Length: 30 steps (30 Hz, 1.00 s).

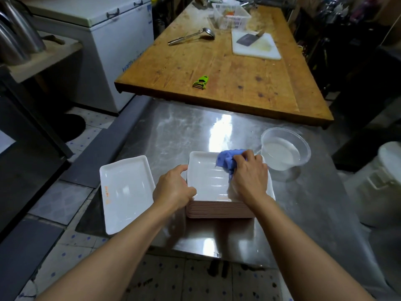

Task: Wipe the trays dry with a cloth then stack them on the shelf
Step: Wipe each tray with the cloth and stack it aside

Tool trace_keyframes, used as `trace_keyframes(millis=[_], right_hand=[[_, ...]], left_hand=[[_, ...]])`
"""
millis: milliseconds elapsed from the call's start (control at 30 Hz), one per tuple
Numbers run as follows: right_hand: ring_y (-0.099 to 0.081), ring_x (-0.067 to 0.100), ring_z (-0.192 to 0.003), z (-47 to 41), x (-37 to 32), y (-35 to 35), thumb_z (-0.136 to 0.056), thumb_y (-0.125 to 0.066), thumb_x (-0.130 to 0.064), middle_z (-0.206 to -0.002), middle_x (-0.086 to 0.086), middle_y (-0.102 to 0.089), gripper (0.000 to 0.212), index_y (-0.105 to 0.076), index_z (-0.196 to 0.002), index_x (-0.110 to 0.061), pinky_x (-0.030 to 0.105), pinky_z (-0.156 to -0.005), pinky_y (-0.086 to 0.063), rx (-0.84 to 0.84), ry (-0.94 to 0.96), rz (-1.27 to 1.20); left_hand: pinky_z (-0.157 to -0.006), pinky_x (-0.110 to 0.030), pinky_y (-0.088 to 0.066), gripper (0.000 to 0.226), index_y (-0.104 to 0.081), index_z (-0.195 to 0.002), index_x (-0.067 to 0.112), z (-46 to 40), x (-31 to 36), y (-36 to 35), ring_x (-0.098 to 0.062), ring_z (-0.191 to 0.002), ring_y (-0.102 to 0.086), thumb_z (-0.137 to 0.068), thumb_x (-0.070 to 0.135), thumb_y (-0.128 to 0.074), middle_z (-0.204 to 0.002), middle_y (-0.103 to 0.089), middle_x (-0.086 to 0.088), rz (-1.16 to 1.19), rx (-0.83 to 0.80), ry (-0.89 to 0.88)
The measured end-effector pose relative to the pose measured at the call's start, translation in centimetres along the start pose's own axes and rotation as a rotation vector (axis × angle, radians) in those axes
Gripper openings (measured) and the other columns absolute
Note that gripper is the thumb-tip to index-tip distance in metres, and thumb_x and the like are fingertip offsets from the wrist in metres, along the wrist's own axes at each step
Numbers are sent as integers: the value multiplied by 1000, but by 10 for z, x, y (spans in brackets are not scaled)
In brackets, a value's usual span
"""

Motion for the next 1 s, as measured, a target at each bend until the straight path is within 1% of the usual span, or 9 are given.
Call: trace_keyframes(millis=[100,233,433,633,733,800,833,867,1000], right_hand=[[-41,28,-111,0,23,4,-91,-49,-23,-128,5,-44,31,-53,-121,-17,34,-84,-32,-7,-51,64],[-40,28,-112,1,36,10,-95,-41,-21,-128,6,-44,29,-53,-120,-14,37,-87,-33,-9,-18,102],[-39,28,-108,17,45,21,-94,-43,-21,-126,6,-43,25,-58,-113,-13,35,-82,-32,-103,94,117],[-39,27,-106,59,45,24,-88,-45,-10,-122,6,-46,26,-57,-110,-11,29,-74,-25,-150,85,85],[-38,26,-107,73,36,23,-87,-43,-7,-122,7,-46,32,-54,-117,-9,28,-75,-25,-173,39,27],[-37,26,-108,76,26,23,-84,-44,-4,-122,8,-47,37,-53,-120,-9,29,-79,-29,-184,25,-27],[-37,26,-108,77,19,23,-83,-45,-3,-122,8,-48,38,-53,-120,-9,29,-81,-30,-189,32,-56],[-37,26,-108,77,11,23,-82,-45,-2,-122,8,-48,40,-53,-121,-9,30,-82,-31,-195,50,-87],[-37,28,-108,74,-33,18,-80,-50,-2,-121,9,-47,37,-57,-115,-12,33,-85,-33,-233,156,-194]], left_hand=[[-70,-37,-56,64,-55,-124,29,1,-1,0,-18,-71,-61,-65,5,-64,-55,-57,11,24,-7,8],[-72,-41,-57,63,-54,-123,24,0,0,-2,-22,-69,-64,-65,2,-65,-58,-58,4,59,-12,8],[-73,-43,-57,61,-55,-122,24,2,-1,-5,-26,-74,-65,-66,3,-64,-64,-64,-3,103,22,41],[-74,-45,-57,62,-55,-125,21,3,-1,-6,-31,-78,-65,-68,0,-62,-80,-65,-14,128,21,38],[-74,-45,-57,61,-56,-126,21,4,-4,-6,-28,-67,-66,-70,-5,-58,-61,-60,-6,159,-1,47],[-72,-43,-58,61,-56,-126,21,4,-5,-4,-20,-51,-62,-74,-9,-55,-52,-54,-1,214,-32,66],[-70,-40,-59,60,-56,-127,20,5,-6,-3,-16,-45,-59,-75,-11,-55,-52,-51,0,247,-47,75],[-67,-37,-59,59,-55,-128,19,6,-6,-2,-15,-43,-58,-77,-12,-56,-54,-49,0,278,-62,81],[-54,-24,-56,61,-49,-135,16,8,-5,0,-18,-49,-57,-81,-12,-56,-64,-50,-5,366,-131,109]])
Point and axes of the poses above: each hand's wrist, its own z-axis away from the middle knuckle, its own y-axis out of the back of the hand, x = y × z, the point moved 3 cm from there along -z, towards the middle knuckle
